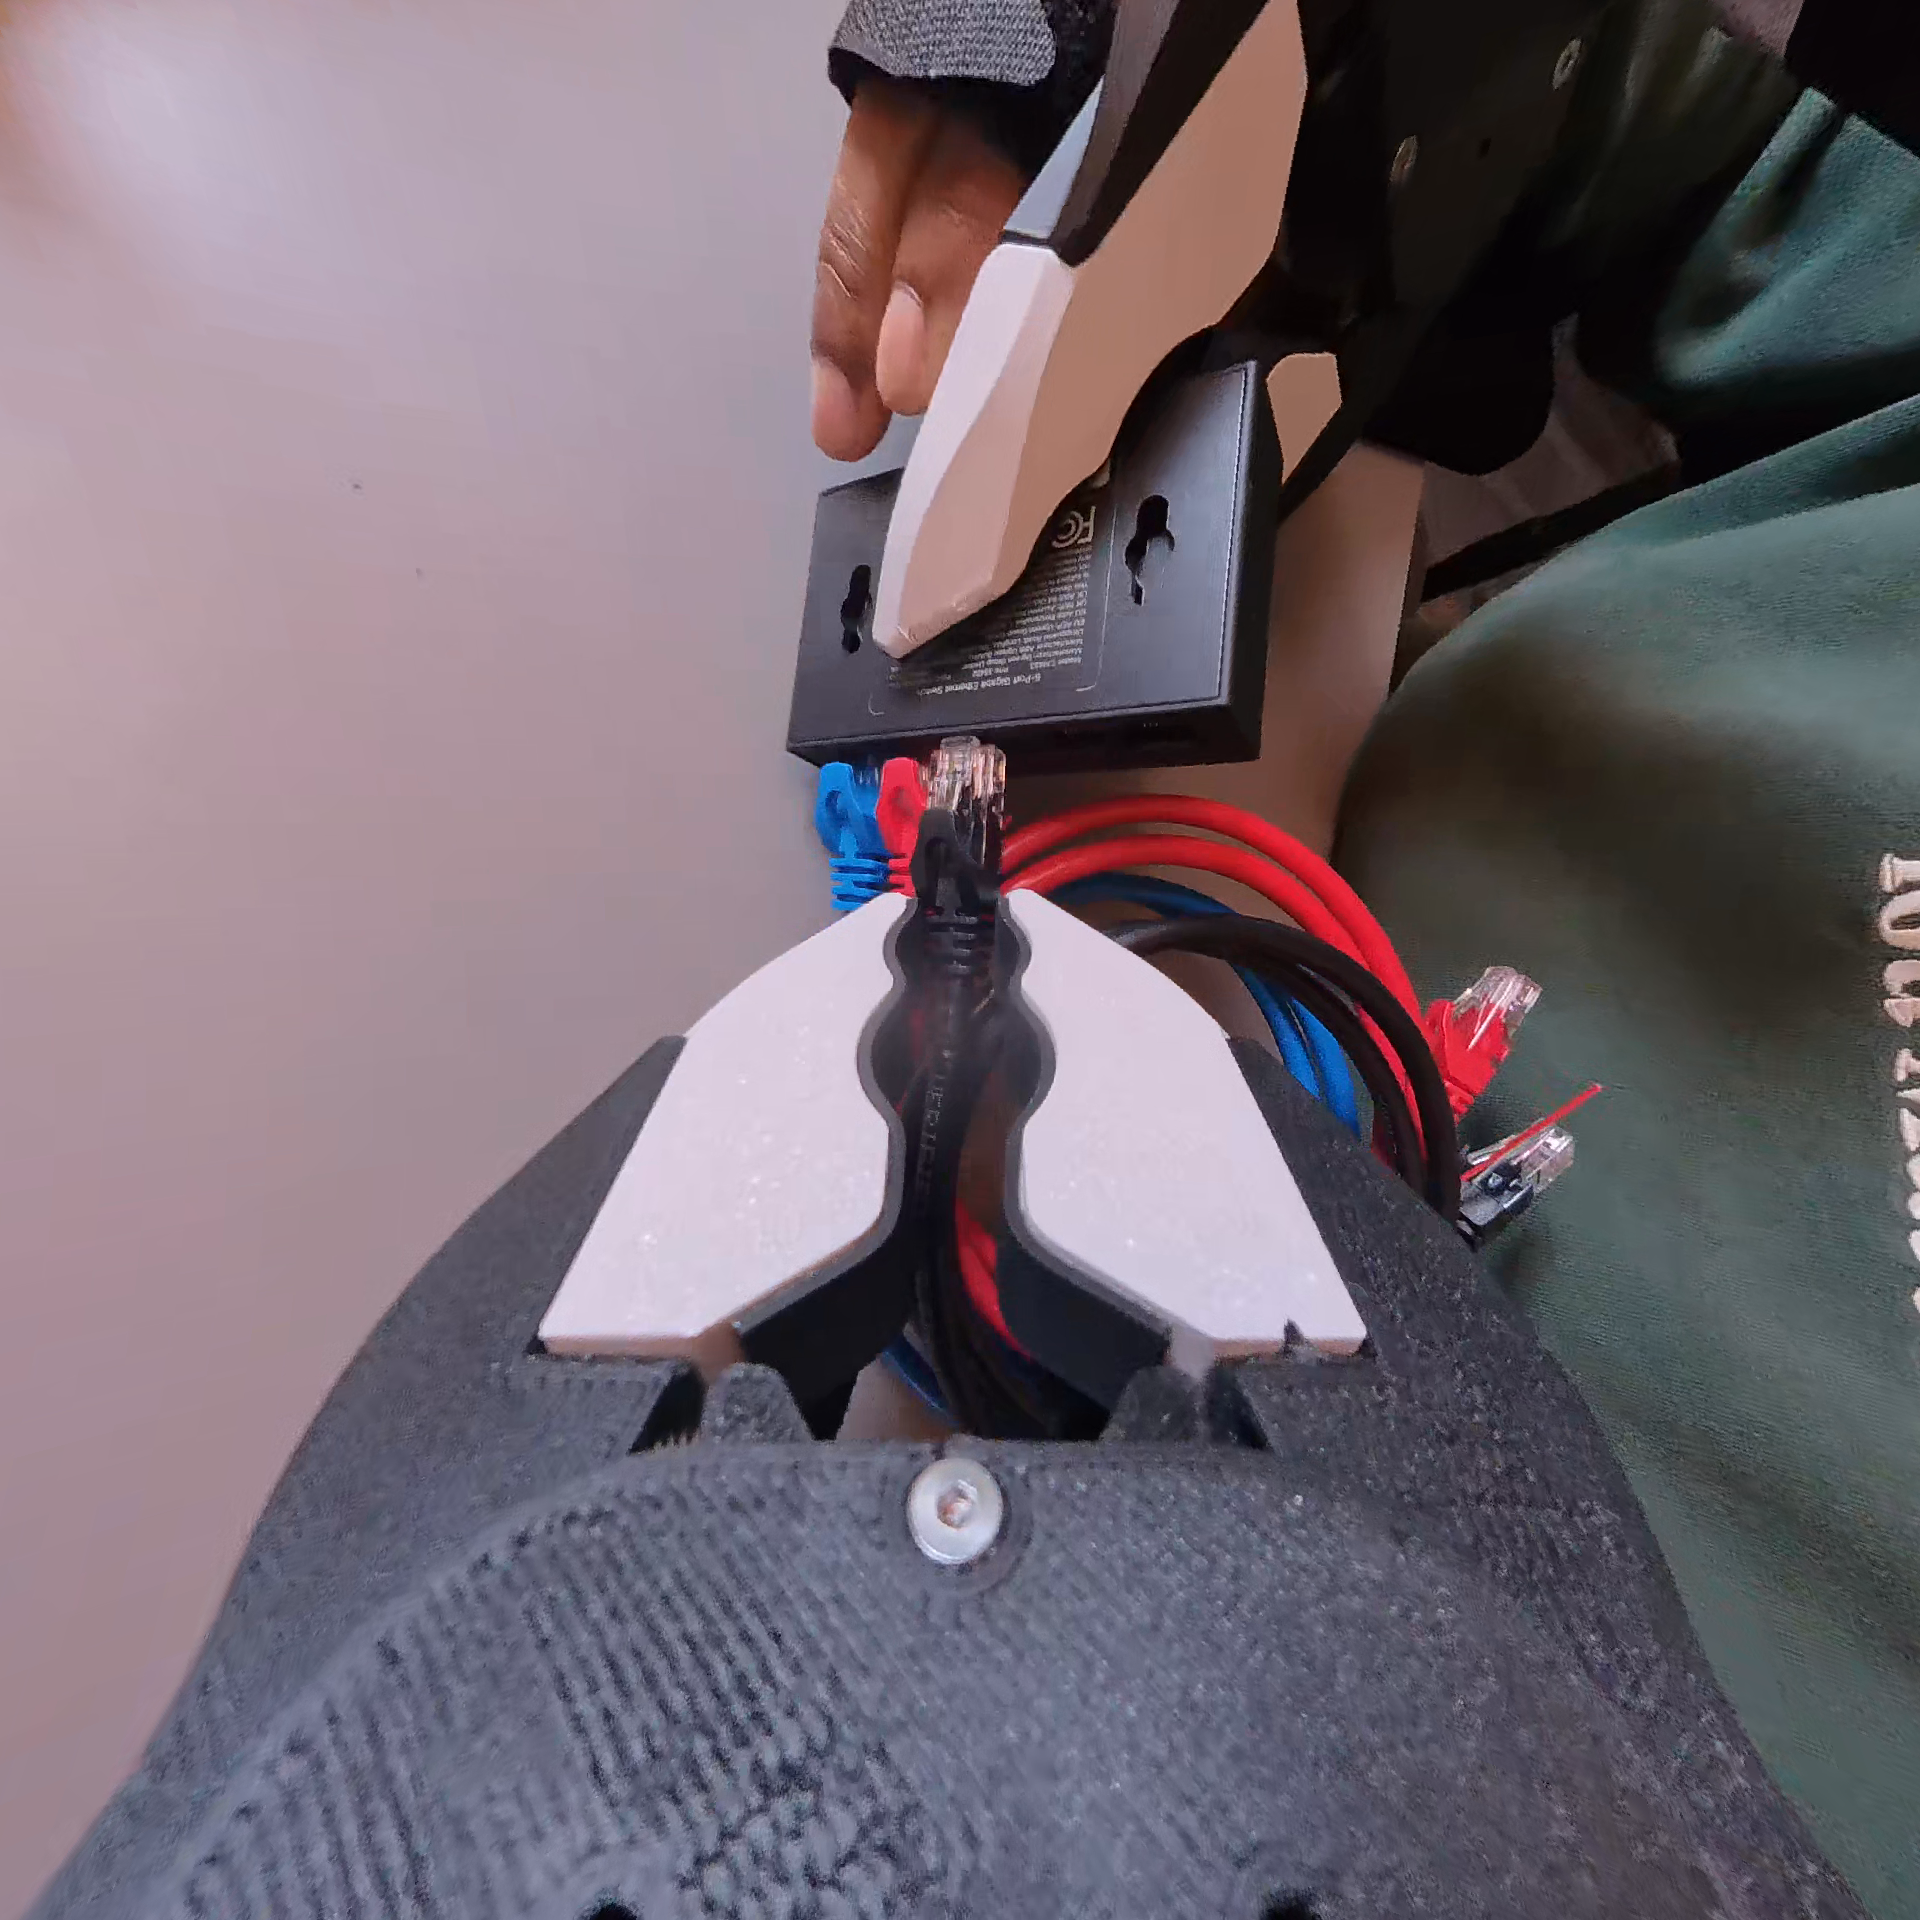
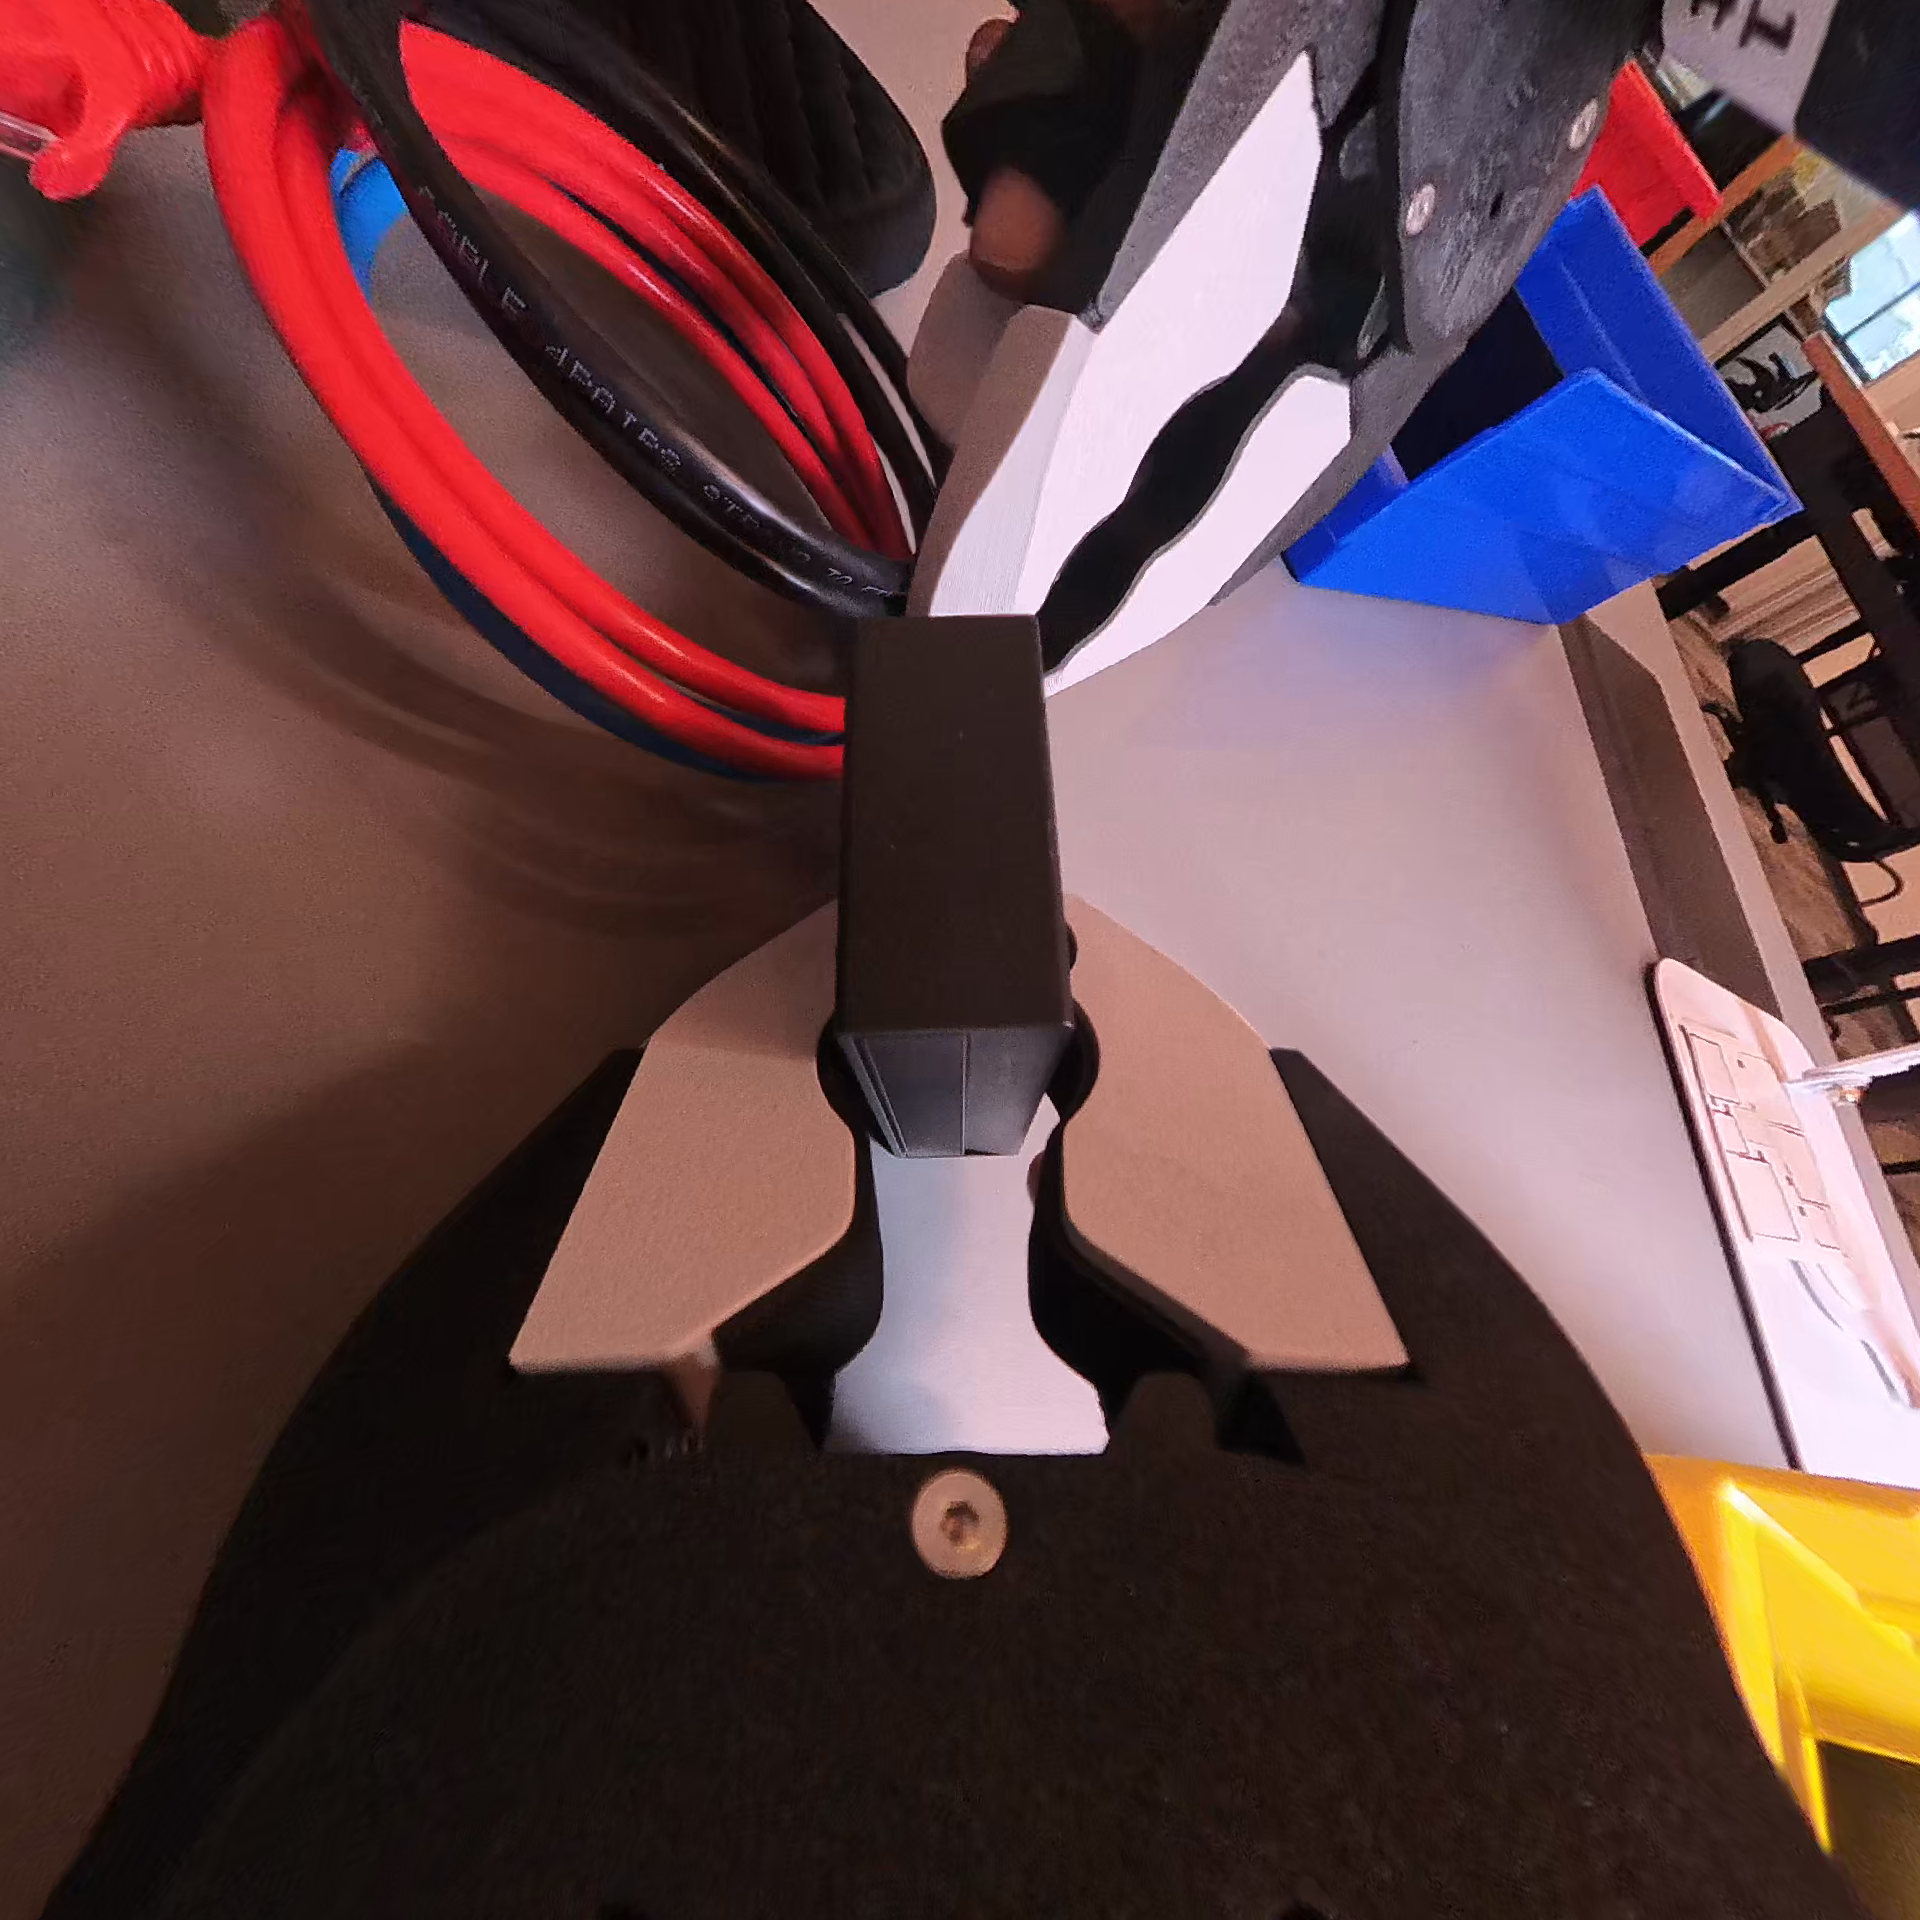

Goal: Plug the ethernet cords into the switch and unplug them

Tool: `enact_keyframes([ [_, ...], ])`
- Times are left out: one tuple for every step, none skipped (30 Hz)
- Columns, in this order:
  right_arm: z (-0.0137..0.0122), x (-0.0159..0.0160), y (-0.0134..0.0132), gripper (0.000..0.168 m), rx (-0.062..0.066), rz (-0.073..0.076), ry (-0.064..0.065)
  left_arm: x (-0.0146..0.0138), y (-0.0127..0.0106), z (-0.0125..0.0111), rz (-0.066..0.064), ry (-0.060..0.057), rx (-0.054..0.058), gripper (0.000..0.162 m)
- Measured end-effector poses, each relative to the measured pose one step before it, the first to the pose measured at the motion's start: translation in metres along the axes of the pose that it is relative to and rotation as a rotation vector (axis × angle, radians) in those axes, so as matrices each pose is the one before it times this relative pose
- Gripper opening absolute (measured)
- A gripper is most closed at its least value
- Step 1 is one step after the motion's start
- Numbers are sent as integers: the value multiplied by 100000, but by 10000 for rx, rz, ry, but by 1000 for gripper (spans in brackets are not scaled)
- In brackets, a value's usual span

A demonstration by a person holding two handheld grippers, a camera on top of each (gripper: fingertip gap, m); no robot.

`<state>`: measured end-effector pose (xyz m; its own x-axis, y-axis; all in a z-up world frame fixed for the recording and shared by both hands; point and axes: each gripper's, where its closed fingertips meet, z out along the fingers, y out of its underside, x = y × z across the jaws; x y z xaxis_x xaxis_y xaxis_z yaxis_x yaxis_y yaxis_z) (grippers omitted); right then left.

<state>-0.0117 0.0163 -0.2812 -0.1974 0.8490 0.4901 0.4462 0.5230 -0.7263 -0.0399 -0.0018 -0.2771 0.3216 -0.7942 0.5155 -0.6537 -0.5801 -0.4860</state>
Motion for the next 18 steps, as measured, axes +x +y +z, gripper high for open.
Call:
enact_keyframes([
  [-17,-51,-2,30,33,-65,-12,81,30,32,-9,32,-80,13],
  [-11,-37,-41,30,51,10,-32,58,38,16,-23,30,-77,13],
  [23,-3,-18,30,19,7,-13,15,35,5,-66,28,-61,13],
  [16,-1,-9,30,-7,-32,1,20,32,-11,-52,16,-75,13],
  [34,-3,-21,30,1,-20,15,29,56,-25,-43,-15,-103,13],
  [24,-20,-19,30,-6,-19,-1,109,38,-33,5,32,-100,13],
  [23,-8,-9,30,-13,-33,11,171,46,-54,-65,127,-73,13],
  [30,60,21,30,-32,24,43,235,-19,-72,-105,204,-5,13],
  [33,91,53,30,-42,-12,49,144,78,51,-115,144,-43,13],
  [18,-2,-3,30,-29,-66,9,-12,128,130,-119,43,-80,13],
  [7,-26,-52,30,-2,-83,18,96,-14,92,-121,126,-21,13],
  [-28,-3,-27,30,9,-13,17,8,10,25,-68,70,-45,13],
  [-22,31,13,30,20,103,5,-42,-72,-7,-74,6,1,13],
  [-42,50,37,30,18,54,12,-54,-96,8,-35,-34,36,13],
  [-67,12,-25,30,25,-21,5,-75,-101,-8,-66,-25,32,13],
  [-43,-49,-85,30,52,-18,-16,-31,-1,8,-30,29,-10,13],
  [-14,-87,-177,30,93,-29,-25,-18,-54,42,-78,69,29,13],
  [-22,-60,-134,30,73,17,-34,2,-32,66,-15,51,23,13],
])
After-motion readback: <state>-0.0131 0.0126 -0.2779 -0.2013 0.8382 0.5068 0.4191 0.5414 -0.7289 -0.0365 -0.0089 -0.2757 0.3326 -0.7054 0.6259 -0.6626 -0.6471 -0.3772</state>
